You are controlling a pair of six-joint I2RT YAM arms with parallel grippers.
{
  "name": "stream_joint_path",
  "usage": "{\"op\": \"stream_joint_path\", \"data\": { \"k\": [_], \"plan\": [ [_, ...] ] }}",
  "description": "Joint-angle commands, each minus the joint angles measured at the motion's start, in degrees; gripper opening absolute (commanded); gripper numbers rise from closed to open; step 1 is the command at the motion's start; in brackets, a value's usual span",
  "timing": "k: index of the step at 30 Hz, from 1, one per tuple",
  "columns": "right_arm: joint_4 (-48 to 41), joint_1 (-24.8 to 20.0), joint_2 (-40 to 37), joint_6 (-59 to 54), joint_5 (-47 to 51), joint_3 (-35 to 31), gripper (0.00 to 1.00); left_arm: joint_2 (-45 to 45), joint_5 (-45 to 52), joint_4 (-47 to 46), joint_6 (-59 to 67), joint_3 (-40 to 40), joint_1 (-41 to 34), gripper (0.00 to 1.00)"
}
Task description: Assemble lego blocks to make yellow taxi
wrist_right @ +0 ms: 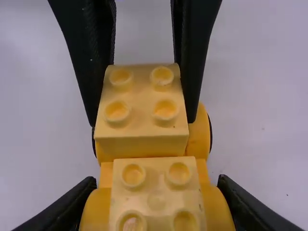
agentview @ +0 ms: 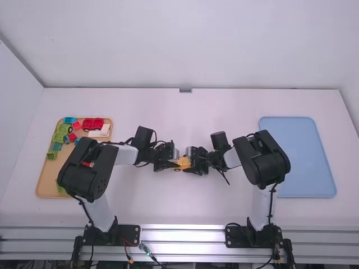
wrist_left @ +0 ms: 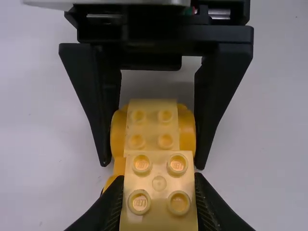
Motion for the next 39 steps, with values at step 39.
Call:
{"op": "stream_joint_path", "data": {
  "k": [39],
  "plan": [
    [-1.01,0.15,0.98,0.0,-0.33,0.85,0.54,0.5,-0.68,0.04,0.04,-0.48,-0.46,0.45]
  ]
}}
